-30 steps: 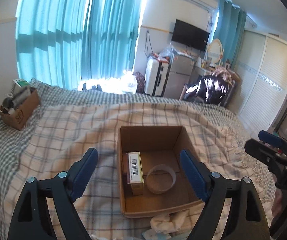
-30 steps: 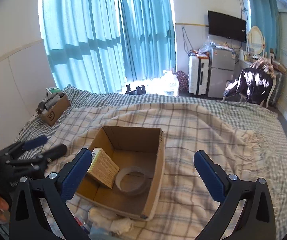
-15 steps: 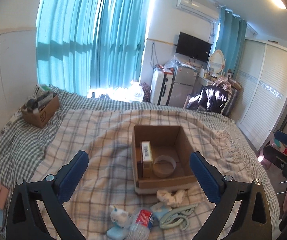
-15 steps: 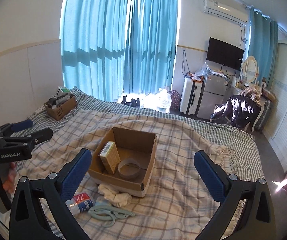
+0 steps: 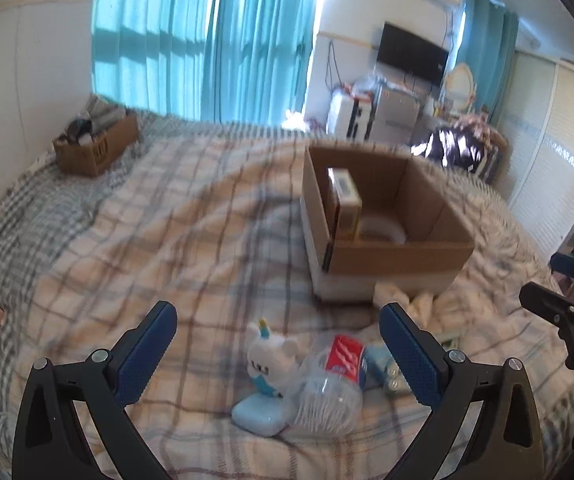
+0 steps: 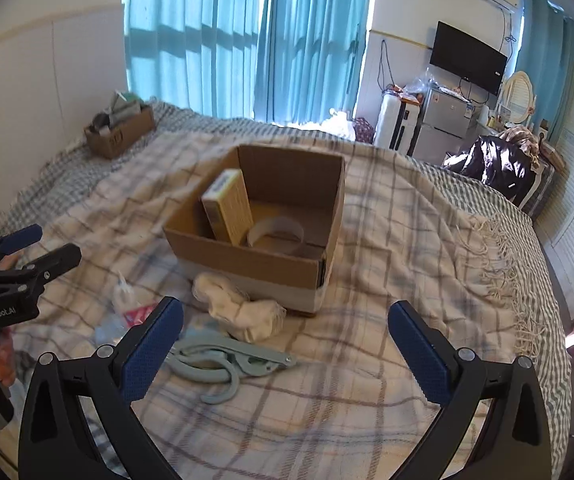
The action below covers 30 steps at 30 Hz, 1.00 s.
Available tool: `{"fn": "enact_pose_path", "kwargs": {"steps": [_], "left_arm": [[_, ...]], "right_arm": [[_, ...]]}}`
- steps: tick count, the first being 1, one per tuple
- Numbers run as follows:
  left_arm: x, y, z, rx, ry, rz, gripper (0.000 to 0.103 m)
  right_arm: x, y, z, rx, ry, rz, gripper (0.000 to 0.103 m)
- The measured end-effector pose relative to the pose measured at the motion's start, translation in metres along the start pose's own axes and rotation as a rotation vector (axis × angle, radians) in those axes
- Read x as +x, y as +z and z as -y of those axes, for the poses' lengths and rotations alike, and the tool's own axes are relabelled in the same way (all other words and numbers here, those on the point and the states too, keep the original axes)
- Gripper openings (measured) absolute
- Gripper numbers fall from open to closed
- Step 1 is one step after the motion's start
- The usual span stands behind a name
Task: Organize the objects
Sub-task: 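Grasp the red-labelled cotton-swab bottle with the left tool while the right tool grasps the blue hanger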
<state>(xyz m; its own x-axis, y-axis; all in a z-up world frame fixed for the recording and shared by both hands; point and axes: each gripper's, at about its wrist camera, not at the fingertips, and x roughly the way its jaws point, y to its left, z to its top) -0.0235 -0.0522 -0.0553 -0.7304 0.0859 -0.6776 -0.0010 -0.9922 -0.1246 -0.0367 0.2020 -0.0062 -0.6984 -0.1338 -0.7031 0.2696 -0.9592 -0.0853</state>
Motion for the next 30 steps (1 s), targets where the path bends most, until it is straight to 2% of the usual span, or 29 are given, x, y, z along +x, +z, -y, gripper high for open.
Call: {"fn": "enact_pose_path", "kwargs": {"steps": [4, 8, 12, 14, 16, 18, 19, 23, 26, 30], "left_arm": [[0.025, -0.017, 0.001, -0.026, -0.06, -0.086, 0.103], [0.05, -0.039, 0.013, 0.019, -0.07, -0.19, 0.103], [0.066, -0.052, 0.027, 0.072, -0.094, -0.265, 0.103], [0.074, -0.054, 0.031, 0.082, -0.093, -0.291, 0.097], [0.079, -0.055, 0.032, 0.072, -0.102, -0.298, 0.087], [0.079, -0.056, 0.033, 0.078, -0.11, -0.304, 0.072], [0.077, -0.057, 0.036, 0.089, -0.122, -0.304, 0.071], [0.069, -0.056, 0.04, 0.123, -0.09, -0.292, 0.069], [0.05, -0.044, 0.031, 0.091, -0.061, -0.244, 0.068], [0.033, -0.027, 0.017, 0.037, -0.068, -0.185, 0.067]], "right_arm": [[0.028, -0.013, 0.003, 0.009, 0.007, -0.077, 0.103], [0.043, -0.02, 0.005, 0.015, 0.015, -0.122, 0.103], [0.046, -0.024, 0.002, 0.0, 0.01, -0.139, 0.103], [0.045, -0.023, -0.001, -0.007, 0.005, -0.138, 0.103], [0.045, -0.024, -0.002, -0.014, 0.0, -0.143, 0.103], [0.045, -0.027, -0.006, -0.031, -0.005, -0.147, 0.103], [0.045, -0.027, -0.008, -0.041, -0.008, -0.148, 0.103], [0.043, -0.031, -0.02, -0.103, -0.008, -0.146, 0.103], [0.043, -0.033, -0.031, -0.151, -0.01, -0.144, 0.103], [0.051, -0.039, -0.046, -0.218, -0.002, -0.169, 0.103]]}}
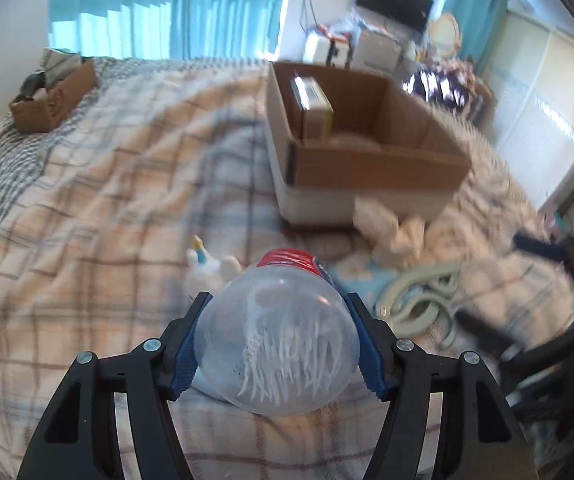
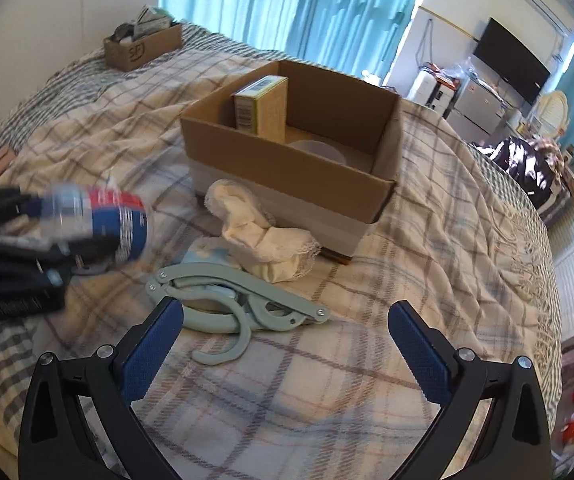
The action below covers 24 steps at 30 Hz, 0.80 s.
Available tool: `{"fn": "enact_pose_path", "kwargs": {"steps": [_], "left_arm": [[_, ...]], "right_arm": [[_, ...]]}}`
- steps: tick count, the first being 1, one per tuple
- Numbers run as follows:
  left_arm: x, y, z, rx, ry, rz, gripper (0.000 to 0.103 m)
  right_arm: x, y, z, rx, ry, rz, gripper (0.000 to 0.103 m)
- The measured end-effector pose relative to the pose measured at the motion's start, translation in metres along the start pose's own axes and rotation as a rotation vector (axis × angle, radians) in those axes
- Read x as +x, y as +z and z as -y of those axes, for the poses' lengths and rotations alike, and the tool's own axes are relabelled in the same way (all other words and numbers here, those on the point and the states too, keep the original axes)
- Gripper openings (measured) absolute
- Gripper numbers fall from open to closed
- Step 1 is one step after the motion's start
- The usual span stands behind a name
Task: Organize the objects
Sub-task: 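Grasp the red-labelled cotton-swab bottle with the left tool while the right tool grasps the blue hanger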
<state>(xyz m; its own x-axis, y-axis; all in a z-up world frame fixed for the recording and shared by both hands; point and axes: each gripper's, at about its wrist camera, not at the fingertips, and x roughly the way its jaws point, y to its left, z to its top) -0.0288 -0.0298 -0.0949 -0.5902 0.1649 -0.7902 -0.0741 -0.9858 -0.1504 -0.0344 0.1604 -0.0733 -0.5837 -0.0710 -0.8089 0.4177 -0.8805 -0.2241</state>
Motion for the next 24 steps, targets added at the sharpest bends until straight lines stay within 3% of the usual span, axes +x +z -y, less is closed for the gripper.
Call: {"fn": "enact_pose_path", "kwargs": {"steps": [7, 12, 15, 17, 20, 24], "left_arm": [[-0.001, 0.007, -0.015, -0.043, -0.005, 0.002, 0.066], [0.001, 0.005, -0.013, -0.039, -0.009, -0.006, 0.066], [0.001, 0.004, -0.012, -0.035, -0.007, -0.005, 0.066], [0.001, 0.004, -0.012, -0.035, -0.007, -0.006, 0.066], [0.001, 0.003, -0.011, -0.031, -0.003, -0.005, 0.066], [-0.003, 0.003, -0.012, -0.034, 0.001, 0.002, 0.066]], "right_arm": [[0.037, 0.001, -0.031, -0.133, 0.021, -0.114, 0.102], [0.058, 0.002, -0.035, -0.125, 0.037, -0.156, 0.097], [0.058, 0.002, -0.033, -0.116, 0.037, -0.15, 0.084], [0.051, 0.0, -0.031, -0.109, 0.042, -0.13, 0.062], [0.039, 0.0, -0.026, -0.079, 0.048, -0.091, 0.042], [0.021, 0.004, -0.014, -0.024, 0.071, -0.039, 0.029]]}}
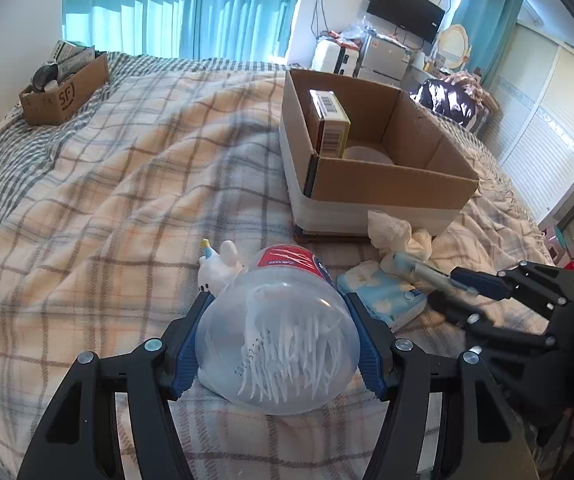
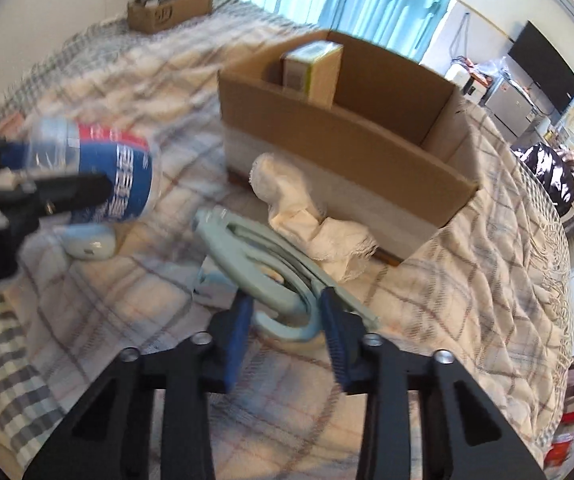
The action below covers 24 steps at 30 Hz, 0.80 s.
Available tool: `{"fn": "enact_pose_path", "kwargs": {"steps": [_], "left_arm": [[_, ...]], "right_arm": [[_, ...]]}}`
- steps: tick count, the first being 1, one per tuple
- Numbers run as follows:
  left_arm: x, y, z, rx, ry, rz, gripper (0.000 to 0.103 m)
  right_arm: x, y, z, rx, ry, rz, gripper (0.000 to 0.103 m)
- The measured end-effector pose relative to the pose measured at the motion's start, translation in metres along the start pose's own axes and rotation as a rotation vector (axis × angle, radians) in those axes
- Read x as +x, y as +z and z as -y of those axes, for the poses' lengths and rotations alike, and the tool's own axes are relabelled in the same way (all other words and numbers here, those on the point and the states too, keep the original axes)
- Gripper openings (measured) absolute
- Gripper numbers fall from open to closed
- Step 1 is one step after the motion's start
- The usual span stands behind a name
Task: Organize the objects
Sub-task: 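Grasp the red-labelled cotton-swab bottle with the left tool while the right tool grasps the blue hanger, then lower the swab bottle and hanger into the cardboard box and open both tools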
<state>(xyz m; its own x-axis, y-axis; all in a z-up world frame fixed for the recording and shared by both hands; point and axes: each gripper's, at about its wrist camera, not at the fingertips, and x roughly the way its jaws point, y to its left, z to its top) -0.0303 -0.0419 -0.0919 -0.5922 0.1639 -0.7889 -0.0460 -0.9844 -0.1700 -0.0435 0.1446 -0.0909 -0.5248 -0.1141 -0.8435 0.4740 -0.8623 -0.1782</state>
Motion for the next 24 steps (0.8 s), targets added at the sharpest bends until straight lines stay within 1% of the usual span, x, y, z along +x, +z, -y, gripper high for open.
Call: {"fn": "enact_pose_path", "kwargs": {"steps": [4, 8, 12, 16, 21, 24], "left_arm": [[-0.008, 0.002, 0.001, -0.017, -0.007, 0.009, 0.065], [-0.019, -0.001, 0.007, -0.02, -0.01, 0.022, 0.065], [-0.031, -0.003, 0.015, -0.029, -0.017, 0.032, 0.065], [-0.049, 0.002, 0.025, -0.028, -0.02, 0.057, 0.065], [-0.072, 0.02, 0.043, 0.011, -0.018, 0.108, 0.065], [-0.083, 0.04, 0.052, 0.024, -0.034, 0.137, 0.065]], "right_arm": [[-0.019, 0.007, 0.007, 0.027, 0.014, 0.053, 0.019], [-0.041, 0.012, 0.014, 0.061, 0.041, 0.106, 0.014], [-0.062, 0.013, 0.018, 0.088, 0.054, 0.147, 0.013], [-0.081, 0.013, 0.022, 0.101, 0.072, 0.183, 0.013], [-0.11, 0.021, 0.034, 0.126, 0.089, 0.248, 0.013], [-0.129, 0.034, 0.046, 0.138, 0.088, 0.3, 0.013]]}}
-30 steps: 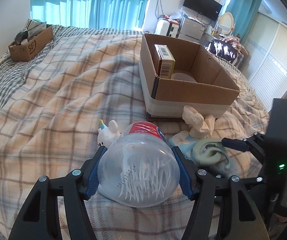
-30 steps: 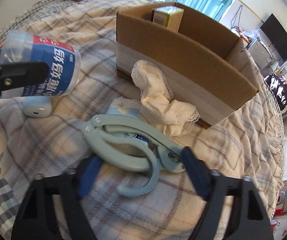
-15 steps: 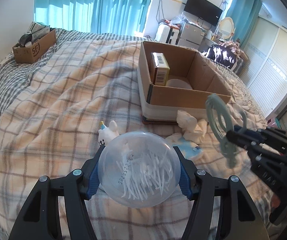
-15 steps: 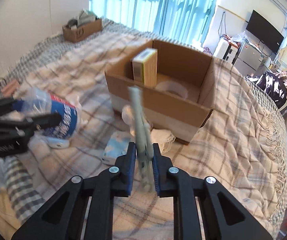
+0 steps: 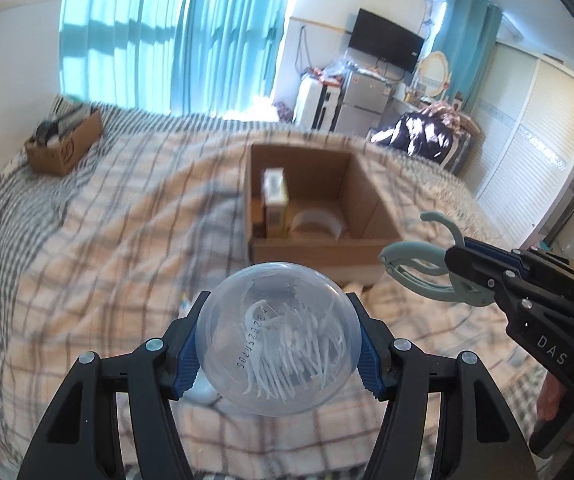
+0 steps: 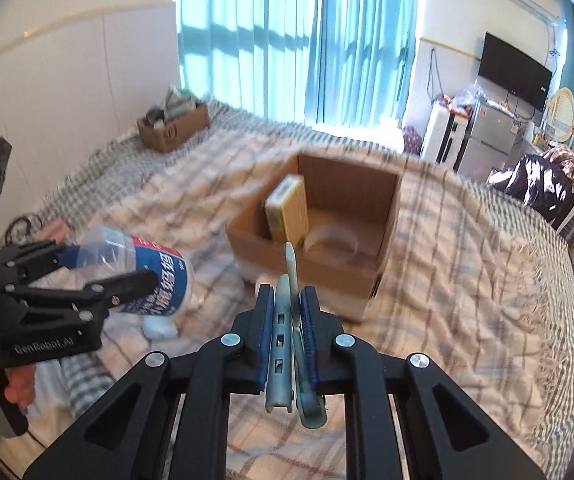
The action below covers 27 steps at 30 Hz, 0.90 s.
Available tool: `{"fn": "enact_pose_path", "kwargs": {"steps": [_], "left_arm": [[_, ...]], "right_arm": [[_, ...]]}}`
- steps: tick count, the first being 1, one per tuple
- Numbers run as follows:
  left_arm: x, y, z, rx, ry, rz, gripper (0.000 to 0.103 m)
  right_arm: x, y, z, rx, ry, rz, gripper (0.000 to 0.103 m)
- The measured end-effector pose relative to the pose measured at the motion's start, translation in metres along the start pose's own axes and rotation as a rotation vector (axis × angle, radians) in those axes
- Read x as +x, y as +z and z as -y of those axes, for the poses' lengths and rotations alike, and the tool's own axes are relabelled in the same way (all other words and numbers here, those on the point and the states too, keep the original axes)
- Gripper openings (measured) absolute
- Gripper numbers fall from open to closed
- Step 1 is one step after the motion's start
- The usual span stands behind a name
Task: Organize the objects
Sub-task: 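Lower the swab bottle and hanger into the cardboard box and open both tools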
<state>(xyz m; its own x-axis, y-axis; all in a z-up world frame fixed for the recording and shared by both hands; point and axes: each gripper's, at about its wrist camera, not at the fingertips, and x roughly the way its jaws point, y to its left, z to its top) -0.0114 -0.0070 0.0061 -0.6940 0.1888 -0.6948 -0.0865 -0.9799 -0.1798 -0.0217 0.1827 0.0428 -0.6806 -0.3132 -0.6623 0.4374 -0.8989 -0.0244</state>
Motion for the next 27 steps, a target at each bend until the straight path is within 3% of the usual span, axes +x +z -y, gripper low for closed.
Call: {"fn": "enact_pose_path", "kwargs": {"steps": [8, 16, 22, 27], "left_arm": [[0.027, 0.075, 0.027, 0.045, -0.019, 0.062, 0.065], [0.111, 0.128, 0.038, 0.064, -0.029, 0.054, 0.065], [0.175, 0.131, 0.039, 0.099, -0.03, 0.015, 0.065], [0.208, 0.119, 0.034, 0.093, -0.055, -0.029, 0.065]], "right_arm": [[0.0, 0.068, 0.038, 0.039, -0.032, 0.108, 0.013], [0.069, 0.106, 0.078, 0.087, -0.017, 0.119, 0.013], [0.136, 0.105, 0.107, 0.134, -0.012, 0.077, 0.013], [0.165, 0.092, 0.122, 0.173, 0.01, 0.045, 0.013]]}}
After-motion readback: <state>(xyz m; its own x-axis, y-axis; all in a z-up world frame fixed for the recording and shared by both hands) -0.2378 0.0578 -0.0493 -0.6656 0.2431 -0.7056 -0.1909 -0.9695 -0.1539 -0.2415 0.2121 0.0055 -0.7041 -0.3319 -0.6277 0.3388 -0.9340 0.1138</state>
